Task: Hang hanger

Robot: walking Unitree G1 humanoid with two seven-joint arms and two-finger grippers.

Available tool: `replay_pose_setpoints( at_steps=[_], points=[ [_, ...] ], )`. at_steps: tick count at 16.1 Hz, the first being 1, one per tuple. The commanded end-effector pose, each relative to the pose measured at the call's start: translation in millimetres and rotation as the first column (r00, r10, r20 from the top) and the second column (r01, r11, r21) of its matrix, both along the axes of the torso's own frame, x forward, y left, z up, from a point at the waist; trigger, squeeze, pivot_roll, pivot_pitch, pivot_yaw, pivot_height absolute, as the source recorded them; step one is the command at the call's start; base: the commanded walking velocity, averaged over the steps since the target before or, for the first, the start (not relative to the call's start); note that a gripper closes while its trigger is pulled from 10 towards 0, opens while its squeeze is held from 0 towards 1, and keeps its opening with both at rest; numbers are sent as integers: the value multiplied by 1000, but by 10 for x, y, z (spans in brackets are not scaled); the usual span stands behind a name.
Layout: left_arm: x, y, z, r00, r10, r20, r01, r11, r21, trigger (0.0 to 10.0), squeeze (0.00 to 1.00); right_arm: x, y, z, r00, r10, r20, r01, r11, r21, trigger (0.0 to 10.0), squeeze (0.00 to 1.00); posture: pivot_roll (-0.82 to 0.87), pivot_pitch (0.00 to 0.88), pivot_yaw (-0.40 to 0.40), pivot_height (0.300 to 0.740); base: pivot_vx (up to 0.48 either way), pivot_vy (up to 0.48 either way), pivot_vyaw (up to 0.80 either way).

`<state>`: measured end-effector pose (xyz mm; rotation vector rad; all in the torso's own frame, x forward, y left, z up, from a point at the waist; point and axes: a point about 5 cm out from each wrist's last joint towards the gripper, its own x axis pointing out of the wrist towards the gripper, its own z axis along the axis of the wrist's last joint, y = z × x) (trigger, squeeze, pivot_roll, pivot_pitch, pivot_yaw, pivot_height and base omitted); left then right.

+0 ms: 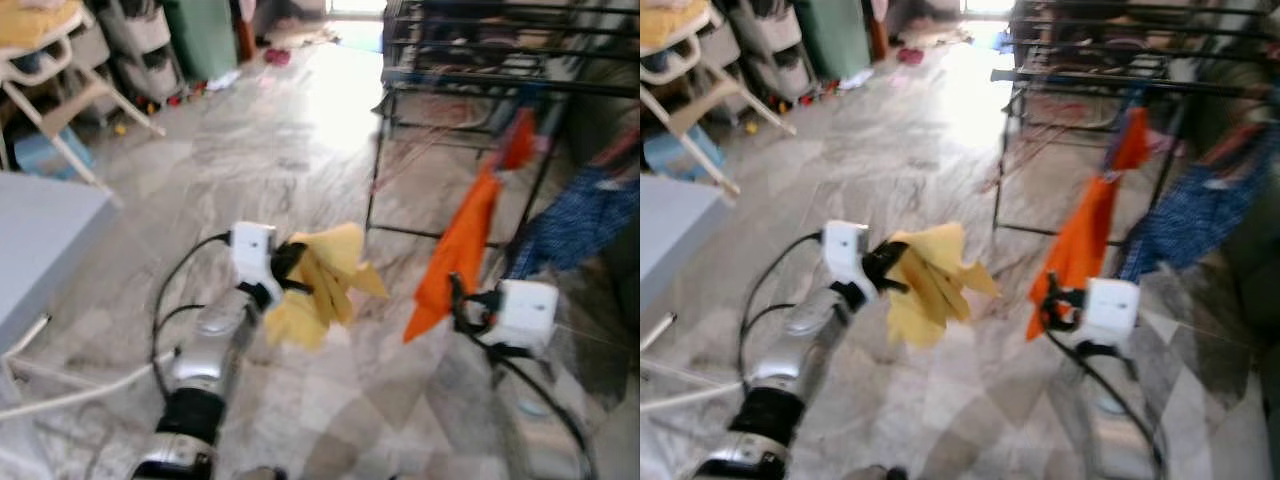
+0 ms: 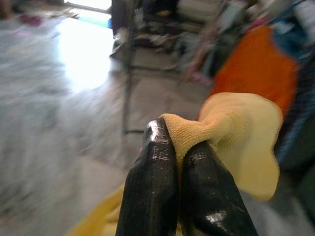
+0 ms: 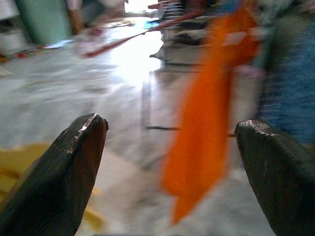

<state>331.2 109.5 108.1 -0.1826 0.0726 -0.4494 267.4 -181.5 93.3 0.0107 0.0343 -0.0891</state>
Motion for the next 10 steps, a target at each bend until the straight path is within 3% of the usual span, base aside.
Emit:
replay_pose_setpoints(
  at_steps=[1,6,10],
  points=[
    [16,-22,64,1000,-5,31,5,1000,-2,10000,0,-15,-40,3,1000,-11,-4,11,1000,-16,10000,0,-94,139,60,740,255,405,0],
    [19,-32,65,999,-3,33,3,1000,-3,10000,0,-2,-22,5,1000,-8,-3,8,1000,-15,10000,0,-92,138,57,740,256,407,0],
    [-12,-38,28,1000,1,18,-1,1000,-6,10000,0,13,2,17,1000,-2,2,2,1000,-12,10000,0,-95,140,53,740,0,0,0]
  ],
)
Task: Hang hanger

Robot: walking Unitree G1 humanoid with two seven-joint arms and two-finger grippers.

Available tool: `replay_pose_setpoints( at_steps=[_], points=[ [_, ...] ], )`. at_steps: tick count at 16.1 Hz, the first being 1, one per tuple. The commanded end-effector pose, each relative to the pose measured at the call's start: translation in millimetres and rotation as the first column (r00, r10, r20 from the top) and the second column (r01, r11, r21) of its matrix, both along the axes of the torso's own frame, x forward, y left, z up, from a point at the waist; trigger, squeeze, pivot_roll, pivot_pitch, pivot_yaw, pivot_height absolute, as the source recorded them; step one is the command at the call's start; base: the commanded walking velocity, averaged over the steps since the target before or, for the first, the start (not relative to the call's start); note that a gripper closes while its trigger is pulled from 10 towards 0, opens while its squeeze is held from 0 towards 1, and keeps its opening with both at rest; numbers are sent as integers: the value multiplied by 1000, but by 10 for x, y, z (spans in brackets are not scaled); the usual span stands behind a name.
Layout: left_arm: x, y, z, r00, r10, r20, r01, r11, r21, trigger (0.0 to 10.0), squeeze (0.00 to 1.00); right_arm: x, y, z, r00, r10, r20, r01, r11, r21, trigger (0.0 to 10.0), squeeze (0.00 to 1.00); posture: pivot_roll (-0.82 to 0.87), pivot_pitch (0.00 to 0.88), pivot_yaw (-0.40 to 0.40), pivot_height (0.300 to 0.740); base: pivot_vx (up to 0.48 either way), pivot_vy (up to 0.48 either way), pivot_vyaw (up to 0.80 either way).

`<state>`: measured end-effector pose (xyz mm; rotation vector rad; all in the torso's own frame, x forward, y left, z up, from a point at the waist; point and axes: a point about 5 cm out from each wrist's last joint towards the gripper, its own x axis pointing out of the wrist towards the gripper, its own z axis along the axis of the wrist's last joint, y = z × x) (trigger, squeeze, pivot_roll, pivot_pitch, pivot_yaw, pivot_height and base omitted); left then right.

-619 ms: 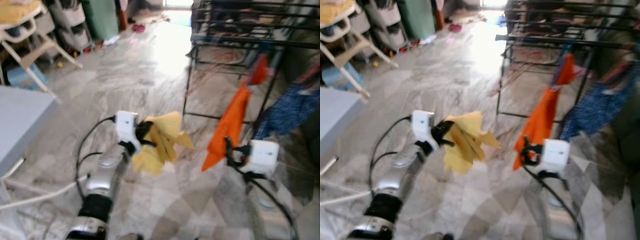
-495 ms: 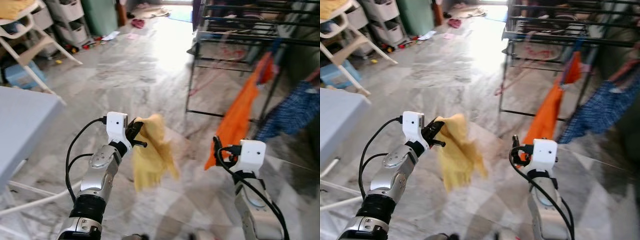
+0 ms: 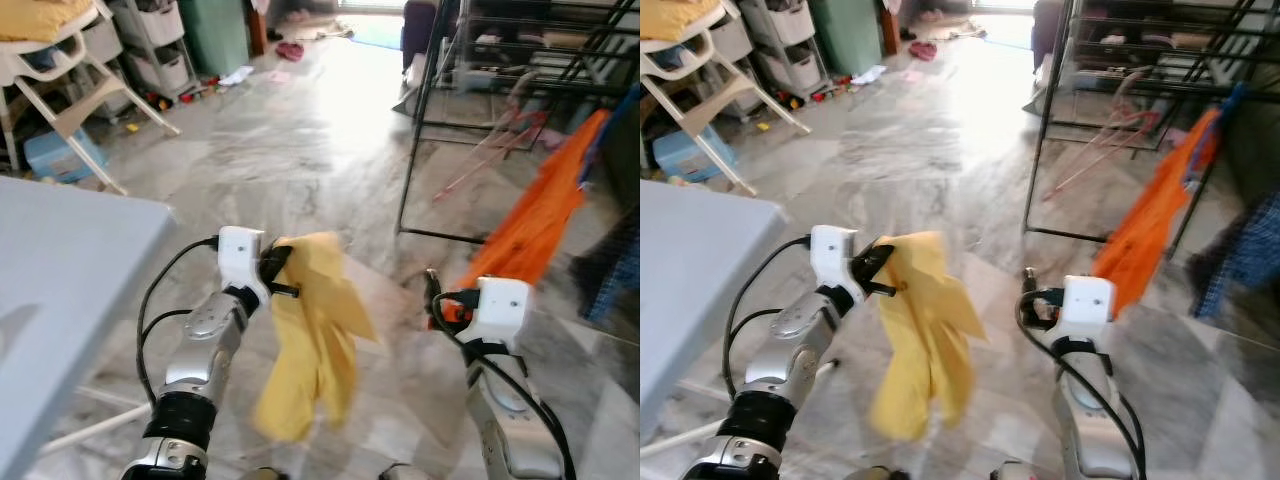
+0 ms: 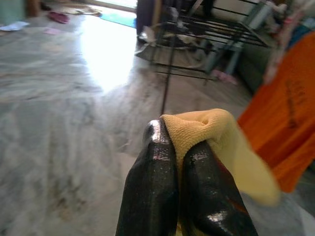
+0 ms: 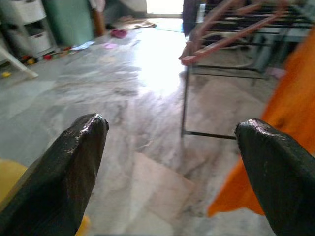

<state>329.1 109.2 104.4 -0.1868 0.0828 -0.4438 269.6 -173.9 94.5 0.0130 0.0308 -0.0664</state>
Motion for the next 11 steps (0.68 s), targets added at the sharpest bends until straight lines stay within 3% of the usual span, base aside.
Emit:
replay_pose_setpoints(
  at_steps=[1,5,8,11],
  points=[
    [-48,-27,12,1000,-17,24,17,1000,-6,10000,0,-14,-77,1,1000,-29,-3,29,1000,-12,10000,0,-95,139,52,740,0,0,0],
    [-210,-6,-137,1000,-29,-12,29,999,-39,10000,0,-38,-89,-13,999,-36,-6,36,999,-12,10000,0,-92,121,45,740,66,0,0],
    [-233,-48,-165,999,-33,-17,32,999,-44,10000,0,-5,-88,2,1000,-29,-2,29,999,-16,10000,0,-90,111,41,740,308,0,-800],
    [-222,-49,-150,999,-33,-14,32,998,-47,10000,0,15,-92,18,1000,-27,4,27,999,-18,10000,0,-92,105,43,740,334,105,-323]
  ],
)
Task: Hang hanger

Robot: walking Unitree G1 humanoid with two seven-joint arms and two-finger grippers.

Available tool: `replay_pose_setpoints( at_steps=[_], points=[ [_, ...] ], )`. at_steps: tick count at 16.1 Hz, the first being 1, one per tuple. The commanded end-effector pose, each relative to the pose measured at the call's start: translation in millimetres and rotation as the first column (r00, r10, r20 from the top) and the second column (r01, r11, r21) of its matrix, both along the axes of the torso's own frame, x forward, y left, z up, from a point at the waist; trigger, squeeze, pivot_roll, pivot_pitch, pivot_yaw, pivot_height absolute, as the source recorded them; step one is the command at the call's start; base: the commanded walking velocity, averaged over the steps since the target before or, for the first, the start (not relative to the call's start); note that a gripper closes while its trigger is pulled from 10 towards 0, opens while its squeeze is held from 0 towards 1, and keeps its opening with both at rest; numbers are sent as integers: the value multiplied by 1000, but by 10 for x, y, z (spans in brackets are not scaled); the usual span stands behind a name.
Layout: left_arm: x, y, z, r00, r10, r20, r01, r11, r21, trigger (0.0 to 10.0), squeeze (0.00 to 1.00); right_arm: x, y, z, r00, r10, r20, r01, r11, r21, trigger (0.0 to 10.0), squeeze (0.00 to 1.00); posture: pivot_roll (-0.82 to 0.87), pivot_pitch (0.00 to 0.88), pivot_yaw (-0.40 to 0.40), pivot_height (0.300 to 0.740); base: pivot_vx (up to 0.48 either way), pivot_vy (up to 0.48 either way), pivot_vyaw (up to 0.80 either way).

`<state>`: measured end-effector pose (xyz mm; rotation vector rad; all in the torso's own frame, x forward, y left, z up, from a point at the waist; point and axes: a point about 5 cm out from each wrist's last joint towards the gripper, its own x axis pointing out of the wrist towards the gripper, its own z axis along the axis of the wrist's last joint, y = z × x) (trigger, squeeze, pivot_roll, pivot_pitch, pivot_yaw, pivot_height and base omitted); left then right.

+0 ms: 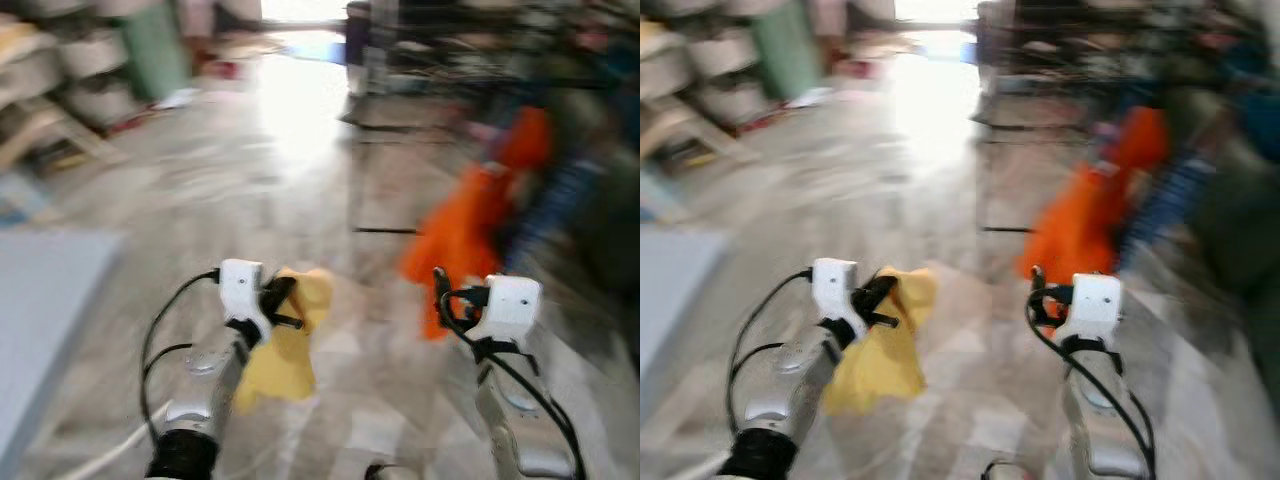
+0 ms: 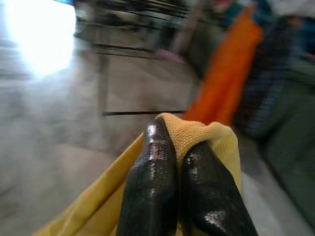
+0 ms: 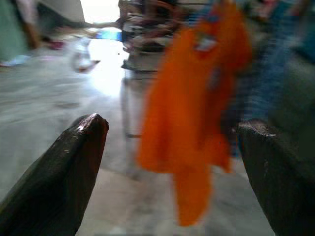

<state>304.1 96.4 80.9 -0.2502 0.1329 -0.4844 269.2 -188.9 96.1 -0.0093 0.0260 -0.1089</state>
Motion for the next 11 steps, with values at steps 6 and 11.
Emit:
replay_pose_setpoints(
  at_steps=[6,11],
  points=[
    [69,46,121,998,14,54,-14,1000,0,10000,0,25,71,51,999,39,21,-38,998,-44,10000,0,-105,105,42,740,347,331,0],
    [51,11,101,999,5,47,-5,1000,-1,10000,0,25,57,62,999,27,25,-26,999,-44,10000,0,-107,107,38,740,349,330,0]
  ],
)
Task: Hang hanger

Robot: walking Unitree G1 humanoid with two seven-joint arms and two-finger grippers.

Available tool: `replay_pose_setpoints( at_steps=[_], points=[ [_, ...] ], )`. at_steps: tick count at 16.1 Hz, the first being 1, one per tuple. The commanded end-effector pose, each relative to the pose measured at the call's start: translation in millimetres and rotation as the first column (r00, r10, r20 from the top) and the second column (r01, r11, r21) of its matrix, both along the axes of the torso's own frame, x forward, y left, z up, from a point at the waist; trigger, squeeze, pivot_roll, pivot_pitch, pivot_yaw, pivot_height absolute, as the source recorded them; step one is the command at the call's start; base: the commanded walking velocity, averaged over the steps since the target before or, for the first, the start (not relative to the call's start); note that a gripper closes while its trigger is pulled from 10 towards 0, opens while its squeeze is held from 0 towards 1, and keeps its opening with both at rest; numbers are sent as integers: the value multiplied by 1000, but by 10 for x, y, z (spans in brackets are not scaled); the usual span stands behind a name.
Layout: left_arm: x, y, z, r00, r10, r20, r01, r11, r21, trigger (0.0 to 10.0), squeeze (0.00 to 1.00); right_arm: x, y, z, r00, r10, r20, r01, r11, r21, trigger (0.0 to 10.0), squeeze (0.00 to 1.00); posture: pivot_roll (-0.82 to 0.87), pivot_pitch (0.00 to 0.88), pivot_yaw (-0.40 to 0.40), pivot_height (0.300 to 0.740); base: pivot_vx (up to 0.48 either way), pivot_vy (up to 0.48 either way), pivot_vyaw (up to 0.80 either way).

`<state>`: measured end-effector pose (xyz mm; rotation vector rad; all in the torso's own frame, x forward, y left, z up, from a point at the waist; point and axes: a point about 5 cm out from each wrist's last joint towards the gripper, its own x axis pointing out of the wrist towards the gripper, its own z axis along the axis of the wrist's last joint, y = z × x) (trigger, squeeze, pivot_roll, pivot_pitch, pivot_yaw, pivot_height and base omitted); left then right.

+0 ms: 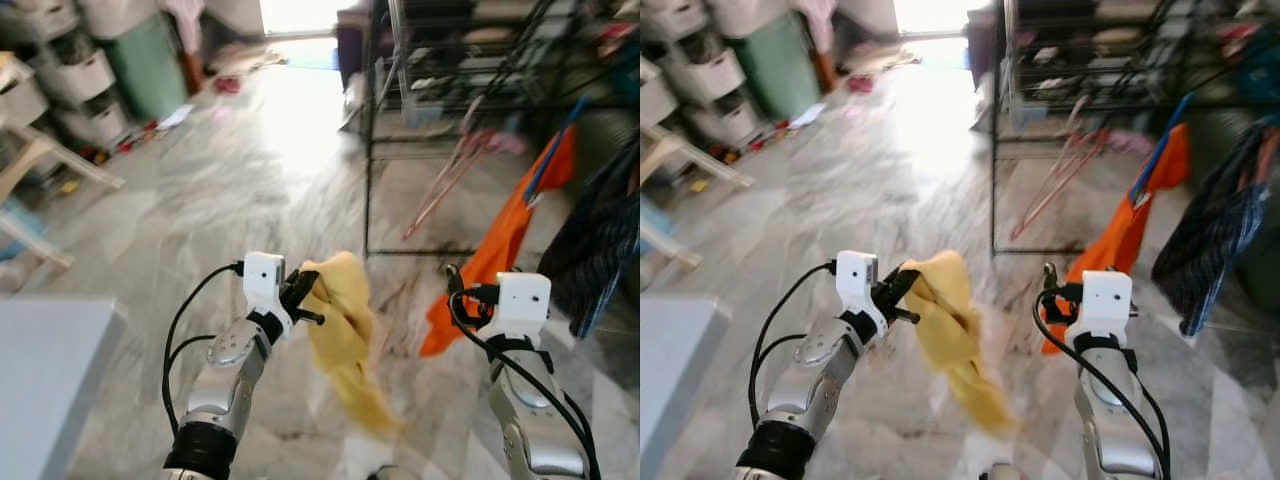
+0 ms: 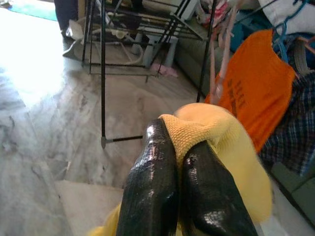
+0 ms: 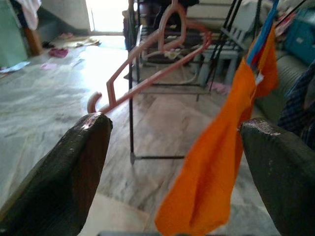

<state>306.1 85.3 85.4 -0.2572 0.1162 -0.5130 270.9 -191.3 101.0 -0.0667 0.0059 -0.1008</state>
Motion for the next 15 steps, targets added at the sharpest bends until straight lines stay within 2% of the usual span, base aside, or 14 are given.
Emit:
replay_pose_setpoints(
  at_steps=[1,5,8,10,14,15],
  points=[
    [28,114,49,999,30,30,-30,999,10,10000,0,11,82,15,1000,15,9,-15,1000,21,10000,0,-107,107,36,740,356,322,0],
    [18,73,33,999,22,25,-22,1000,13,10000,0,15,71,20,1000,11,9,-11,1000,21,10000,0,-110,109,33,740,372,304,-427],
    [13,61,18,1000,24,13,-25,1000,19,10000,0,12,64,24,1000,8,8,-8,1000,19,10000,0,-111,113,34,740,321,0,-800],
    [-1,39,5,1000,25,3,-25,999,22,10000,0,6,66,21,1000,4,8,-4,1000,18,10000,0,-112,120,35,740,0,0,-600],
    [-14,29,9,1000,22,4,-22,1000,6,10000,0,5,68,20,1000,3,5,-3,1000,14,10000,0,-112,122,34,740,0,0,0],
    [-16,26,13,1000,18,8,-19,1000,4,10000,0,6,68,21,1000,3,6,-3,1000,11,10000,0,-112,121,33,740,0,-428,0]
  ],
)
